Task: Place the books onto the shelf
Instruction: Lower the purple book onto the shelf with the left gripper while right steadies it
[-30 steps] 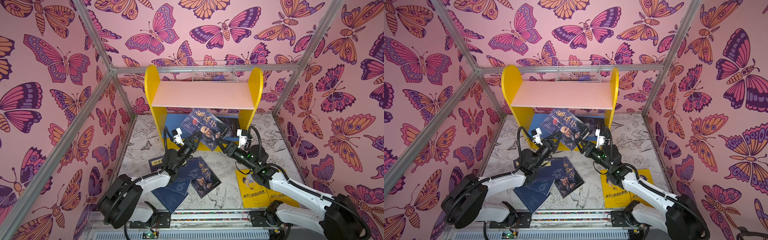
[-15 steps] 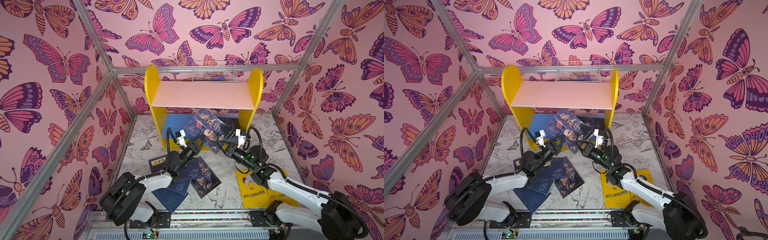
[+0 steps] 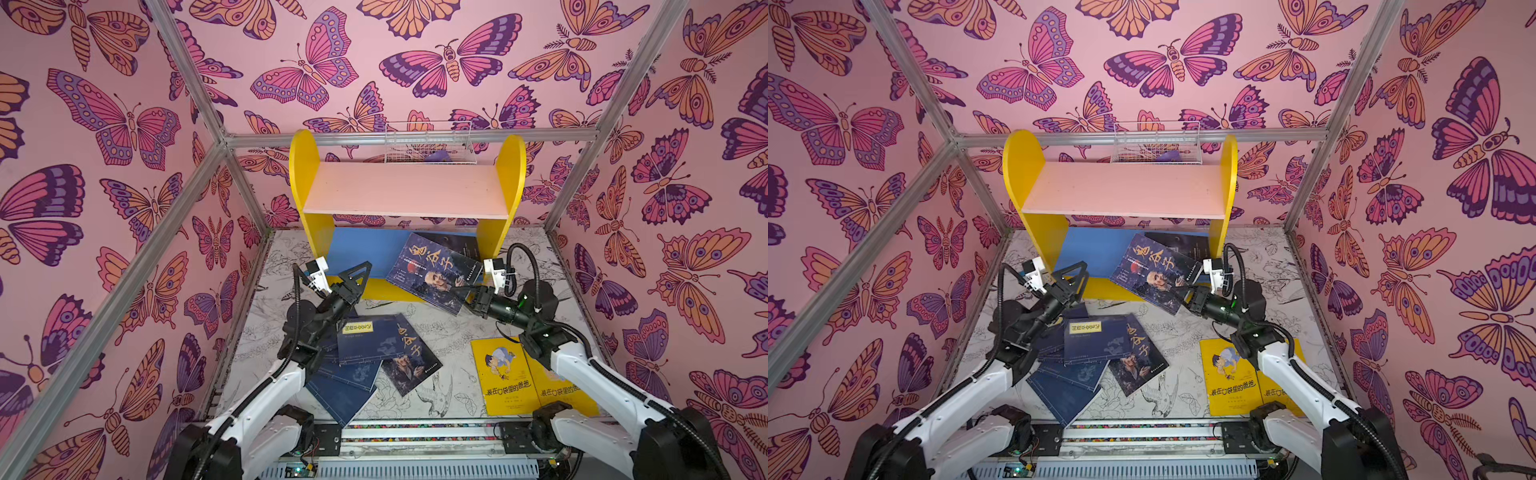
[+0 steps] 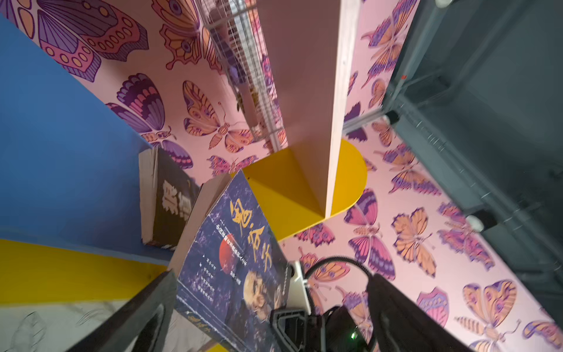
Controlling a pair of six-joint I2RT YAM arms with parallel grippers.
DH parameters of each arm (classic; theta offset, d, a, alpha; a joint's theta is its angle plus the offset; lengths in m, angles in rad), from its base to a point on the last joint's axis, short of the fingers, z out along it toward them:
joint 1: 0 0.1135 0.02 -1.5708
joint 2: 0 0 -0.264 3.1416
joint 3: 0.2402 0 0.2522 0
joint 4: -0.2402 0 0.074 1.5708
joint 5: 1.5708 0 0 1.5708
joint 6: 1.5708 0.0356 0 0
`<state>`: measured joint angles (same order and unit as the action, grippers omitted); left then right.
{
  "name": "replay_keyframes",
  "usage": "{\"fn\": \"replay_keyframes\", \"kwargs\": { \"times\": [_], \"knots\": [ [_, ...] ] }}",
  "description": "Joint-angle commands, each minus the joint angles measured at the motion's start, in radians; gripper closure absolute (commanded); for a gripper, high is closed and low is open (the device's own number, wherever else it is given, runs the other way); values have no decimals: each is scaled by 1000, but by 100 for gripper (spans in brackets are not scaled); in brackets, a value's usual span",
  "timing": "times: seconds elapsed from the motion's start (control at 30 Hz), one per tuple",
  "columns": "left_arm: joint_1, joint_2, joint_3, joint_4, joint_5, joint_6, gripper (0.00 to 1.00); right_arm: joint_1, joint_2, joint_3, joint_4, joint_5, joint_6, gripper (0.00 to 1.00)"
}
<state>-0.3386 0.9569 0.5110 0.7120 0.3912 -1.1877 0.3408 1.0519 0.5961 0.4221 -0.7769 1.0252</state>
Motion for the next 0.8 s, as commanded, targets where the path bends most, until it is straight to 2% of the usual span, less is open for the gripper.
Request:
{"fn": "replay_keyframes", "kwargs": {
  "times": [0.0,0.13,0.3,0.47,0.77],
  "knots": [
    [13,-32,69,-353,158,215,3,-5,-40,103,-24,-166,-82,100],
    [12,-5,87,-377,186,219,8,-8,-25,122,-13,-187,-75,100],
    [12,50,78,-277,243,170,11,-7,-7,122,53,-199,-27,100],
    [12,87,77,-163,287,131,21,-7,2,123,53,-216,-24,100],
    [-4,102,64,-116,316,118,38,-8,30,125,65,-198,-6,100]
  ]
}}
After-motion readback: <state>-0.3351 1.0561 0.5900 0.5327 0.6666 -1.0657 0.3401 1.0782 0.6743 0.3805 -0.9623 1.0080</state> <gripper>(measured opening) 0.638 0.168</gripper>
